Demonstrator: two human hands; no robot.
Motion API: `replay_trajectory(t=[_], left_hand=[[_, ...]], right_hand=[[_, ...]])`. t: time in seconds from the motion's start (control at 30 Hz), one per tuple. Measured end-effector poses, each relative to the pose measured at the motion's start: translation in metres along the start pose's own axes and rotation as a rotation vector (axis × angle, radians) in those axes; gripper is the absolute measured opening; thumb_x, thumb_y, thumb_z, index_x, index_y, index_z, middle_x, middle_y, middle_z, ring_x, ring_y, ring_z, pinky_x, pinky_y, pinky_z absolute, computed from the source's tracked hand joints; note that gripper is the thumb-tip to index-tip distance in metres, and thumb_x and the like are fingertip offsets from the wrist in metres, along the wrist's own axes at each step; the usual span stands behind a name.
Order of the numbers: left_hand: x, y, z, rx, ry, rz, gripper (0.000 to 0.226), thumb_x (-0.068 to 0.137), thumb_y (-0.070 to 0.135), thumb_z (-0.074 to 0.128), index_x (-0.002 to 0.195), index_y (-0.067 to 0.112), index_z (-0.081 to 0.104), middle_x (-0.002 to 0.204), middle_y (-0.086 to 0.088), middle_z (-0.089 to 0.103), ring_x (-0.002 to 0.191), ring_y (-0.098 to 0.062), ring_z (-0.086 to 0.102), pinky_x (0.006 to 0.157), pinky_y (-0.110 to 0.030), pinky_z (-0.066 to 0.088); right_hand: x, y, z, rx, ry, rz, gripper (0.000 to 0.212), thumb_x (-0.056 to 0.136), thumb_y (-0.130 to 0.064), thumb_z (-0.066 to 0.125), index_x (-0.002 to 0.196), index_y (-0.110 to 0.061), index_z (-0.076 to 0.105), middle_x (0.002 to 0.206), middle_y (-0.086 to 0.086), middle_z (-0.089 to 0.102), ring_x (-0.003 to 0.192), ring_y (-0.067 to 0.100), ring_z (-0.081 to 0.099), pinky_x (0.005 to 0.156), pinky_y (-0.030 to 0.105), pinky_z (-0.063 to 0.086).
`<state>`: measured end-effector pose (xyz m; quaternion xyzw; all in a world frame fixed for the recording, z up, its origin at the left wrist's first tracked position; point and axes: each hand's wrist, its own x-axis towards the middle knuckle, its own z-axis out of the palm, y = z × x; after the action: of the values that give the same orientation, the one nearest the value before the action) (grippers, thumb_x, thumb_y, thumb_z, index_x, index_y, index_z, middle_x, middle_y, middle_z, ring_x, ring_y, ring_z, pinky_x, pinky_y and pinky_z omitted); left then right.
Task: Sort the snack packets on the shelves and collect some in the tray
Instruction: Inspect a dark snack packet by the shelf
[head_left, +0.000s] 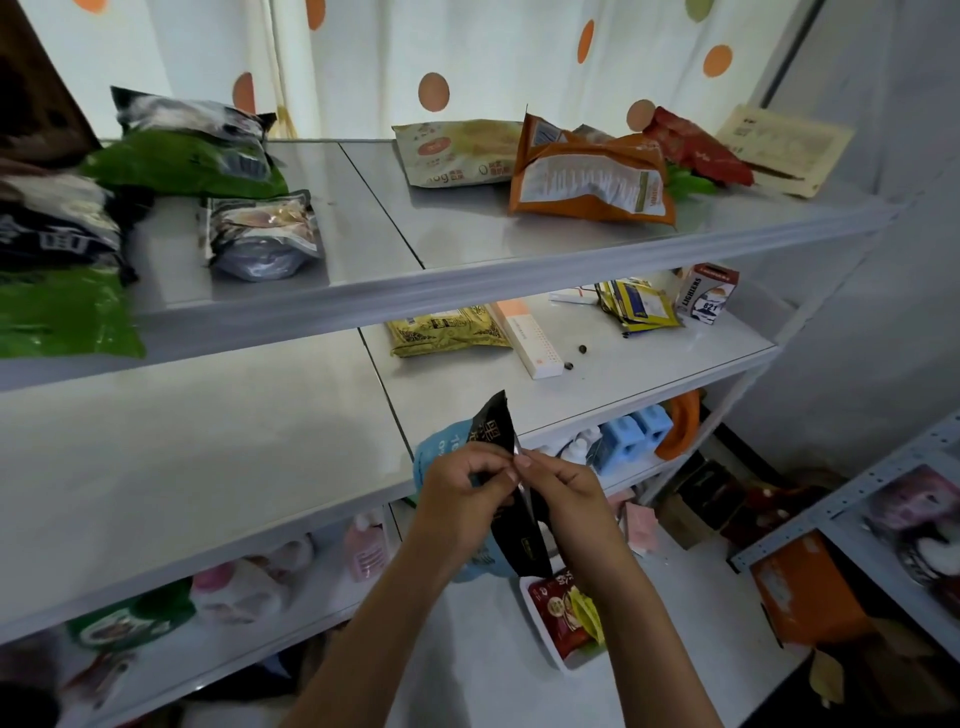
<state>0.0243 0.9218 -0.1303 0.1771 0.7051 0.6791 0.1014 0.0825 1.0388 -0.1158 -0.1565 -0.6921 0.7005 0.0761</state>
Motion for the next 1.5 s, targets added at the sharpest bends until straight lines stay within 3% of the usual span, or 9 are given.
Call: replay_trajectory(t=[0.13,0.23,0.37,0.5,0.73,0.9,1.03,1.17,1.5], left_hand=[[-0.001,-0.009,-0.002,0.028,0.002,-0.005,0.025,0.080,-0.003,0.069,0.071,0.019,0.074,0.086,0.003,0.071,0.079,-0.010,0.067,0.070,-0.017,0.052],[-0.004,-0.015,-0.007,0.098,-0.044,-0.018,0.044,0.078,-0.002,0.070,0.058,0.037,0.071,0.081,0.014,0.070,0.080,-0.004,0.066,0.075,-0.018,0.053],[-0.006,-0.021,-0.009,0.151,-0.091,-0.004,0.041,0.077,-0.003,0.069,0.060,0.034,0.070,0.080,0.014,0.069,0.080,-0.002,0.066,0.074,-0.014,0.049],[-0.004,-0.027,-0.008,0.163,-0.124,0.013,0.034,0.076,-0.001,0.071,0.063,0.031,0.071,0.085,0.008,0.070,0.083,-0.010,0.067,0.074,-0.020,0.051],[0.003,-0.036,-0.011,0.151,-0.132,0.006,0.041,0.077,-0.002,0.069,0.061,0.036,0.071,0.083,0.012,0.071,0.081,-0.010,0.068,0.076,-0.028,0.054],[0.008,-0.038,-0.017,0.088,-0.303,-0.154,0.004,0.078,0.025,0.072,0.082,0.023,0.073,0.085,-0.004,0.075,0.085,-0.024,0.072,0.084,-0.047,0.057],[0.008,-0.032,-0.016,-0.041,-0.304,-0.181,0.010,0.089,0.009,0.067,0.087,-0.001,0.067,0.080,-0.011,0.072,0.080,-0.023,0.072,0.075,-0.035,0.059],[0.005,-0.023,-0.013,-0.100,-0.322,-0.231,0.019,0.096,0.005,0.053,0.079,0.009,0.060,0.063,0.008,0.056,0.062,-0.004,0.059,0.064,-0.021,0.051],[-0.003,-0.018,-0.015,-0.090,-0.180,-0.184,0.027,0.096,0.010,0.053,0.069,0.014,0.055,0.062,0.004,0.044,0.063,-0.012,0.042,0.060,-0.021,0.040]], right_hand=[[0.006,-0.001,-0.004,-0.117,-0.051,0.004,0.029,0.090,-0.029,0.059,0.092,-0.006,0.076,0.090,0.040,0.061,0.078,0.040,0.062,0.077,0.047,0.050],[0.007,-0.003,-0.010,-0.267,-0.163,0.047,0.042,0.083,-0.034,0.058,0.091,0.006,0.068,0.086,0.040,0.059,0.076,0.048,0.061,0.078,0.060,0.052],[0.008,-0.008,-0.021,-0.358,-0.225,0.109,0.024,0.094,-0.013,0.059,0.090,0.007,0.071,0.078,0.028,0.066,0.069,0.029,0.066,0.063,0.032,0.057],[0.007,-0.014,-0.028,-0.421,-0.249,0.159,0.018,0.094,-0.009,0.062,0.087,0.003,0.074,0.075,0.018,0.073,0.067,0.025,0.073,0.062,0.030,0.059],[0.015,0.004,-0.014,-0.537,-0.136,0.119,0.025,0.090,-0.009,0.057,0.069,0.003,0.061,0.051,0.001,0.052,0.046,0.010,0.047,0.051,0.026,0.039],[0.017,0.012,-0.008,-0.382,-0.037,0.070,0.033,0.089,0.000,0.056,0.057,-0.004,0.052,0.046,-0.006,0.041,0.041,0.004,0.035,0.047,0.018,0.032],[0.023,0.014,-0.007,-0.252,-0.013,0.034,0.028,0.088,-0.002,0.056,0.063,0.008,0.049,0.046,-0.005,0.037,0.042,0.006,0.033,0.046,0.020,0.029],[0.026,0.017,-0.005,-0.143,-0.004,-0.010,0.029,0.087,-0.008,0.059,0.068,0.013,0.050,0.051,-0.002,0.037,0.048,0.008,0.034,0.048,0.019,0.029],[0.018,0.010,0.006,-0.081,0.046,-0.023,0.032,0.092,0.003,0.051,0.062,-0.005,0.047,0.047,-0.007,0.036,0.045,0.006,0.031,0.047,0.018,0.027]])
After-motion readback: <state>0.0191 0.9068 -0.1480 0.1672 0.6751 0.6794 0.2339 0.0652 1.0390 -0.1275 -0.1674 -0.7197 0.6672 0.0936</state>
